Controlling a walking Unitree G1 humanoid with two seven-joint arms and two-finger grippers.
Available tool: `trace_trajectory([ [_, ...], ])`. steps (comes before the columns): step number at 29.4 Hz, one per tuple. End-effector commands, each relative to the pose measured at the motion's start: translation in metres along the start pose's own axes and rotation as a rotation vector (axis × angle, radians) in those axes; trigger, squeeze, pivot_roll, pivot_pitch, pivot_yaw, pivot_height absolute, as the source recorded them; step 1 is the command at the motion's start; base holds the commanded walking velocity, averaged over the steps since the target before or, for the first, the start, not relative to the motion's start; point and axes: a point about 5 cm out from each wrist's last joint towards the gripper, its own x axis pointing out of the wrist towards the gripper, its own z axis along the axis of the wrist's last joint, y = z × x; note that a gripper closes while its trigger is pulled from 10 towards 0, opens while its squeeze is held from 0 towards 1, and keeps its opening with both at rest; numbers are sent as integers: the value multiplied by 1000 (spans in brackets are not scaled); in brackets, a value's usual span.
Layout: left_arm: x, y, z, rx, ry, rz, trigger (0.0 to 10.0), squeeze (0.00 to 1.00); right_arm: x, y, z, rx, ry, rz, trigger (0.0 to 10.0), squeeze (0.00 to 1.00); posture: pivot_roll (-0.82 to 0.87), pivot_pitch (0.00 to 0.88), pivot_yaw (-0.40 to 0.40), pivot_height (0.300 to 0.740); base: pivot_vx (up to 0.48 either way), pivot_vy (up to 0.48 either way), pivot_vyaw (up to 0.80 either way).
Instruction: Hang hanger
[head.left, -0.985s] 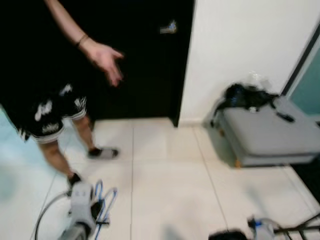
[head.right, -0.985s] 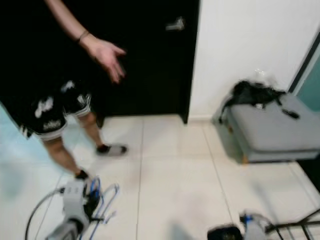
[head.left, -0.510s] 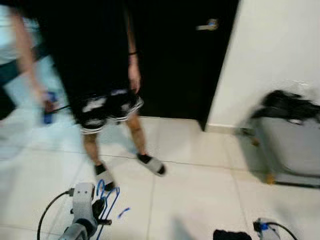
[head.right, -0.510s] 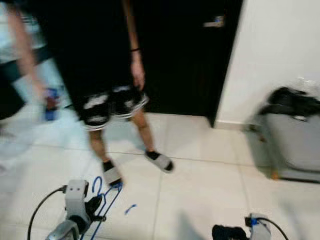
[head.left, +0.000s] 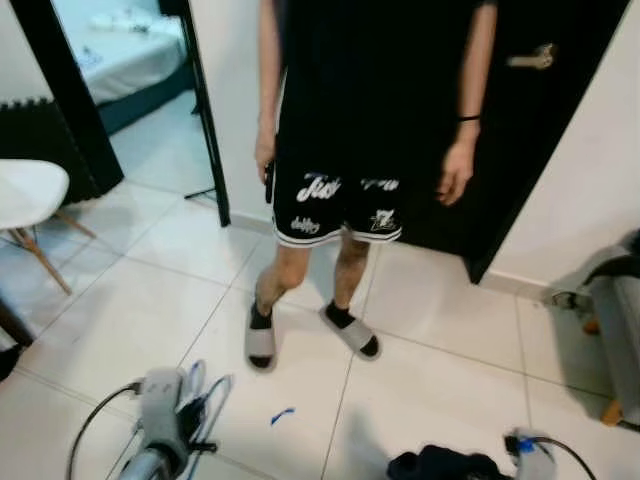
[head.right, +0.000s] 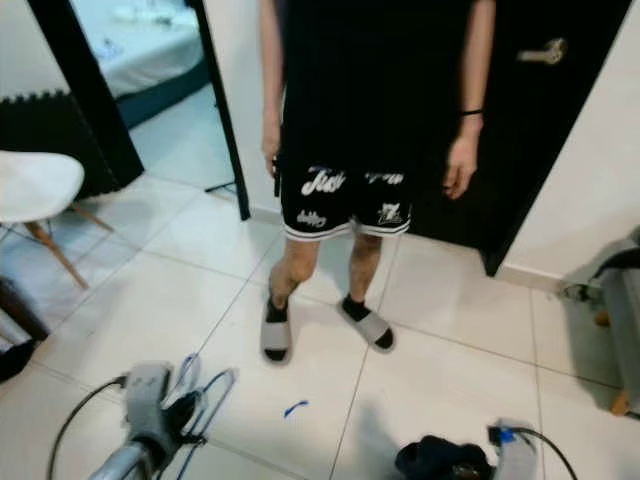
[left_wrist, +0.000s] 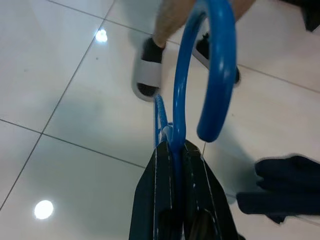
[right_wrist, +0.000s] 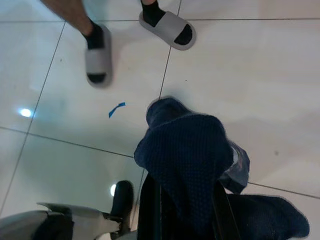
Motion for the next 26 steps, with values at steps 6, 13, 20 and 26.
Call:
trace_trajectory([
  [6, 1, -1, -5, -2, 24, -4, 10000, 0, -7, -16, 5, 24, -4, -30, 10000, 0, 56, 84, -19, 740, 0, 0, 0],
  [13, -1, 3, -7, 0, 36, -1, 10000, 0, -10, -25, 10, 27, -8, -37, 10000, 0, 56, 86, -12, 740, 0, 0, 0],
  [20, 0, 5, -8, 1, 44, 1, 10000, 0, -8, -20, 6, 29, 3, -32, 10000, 0, 57, 86, -10, 740, 0, 0, 0],
  [26, 1, 7, -9, 2, 58, 2, 10000, 0, -1, -3, -1, 27, 6, -10, 10000, 0, 56, 81, -9, 740, 0, 0, 0],
])
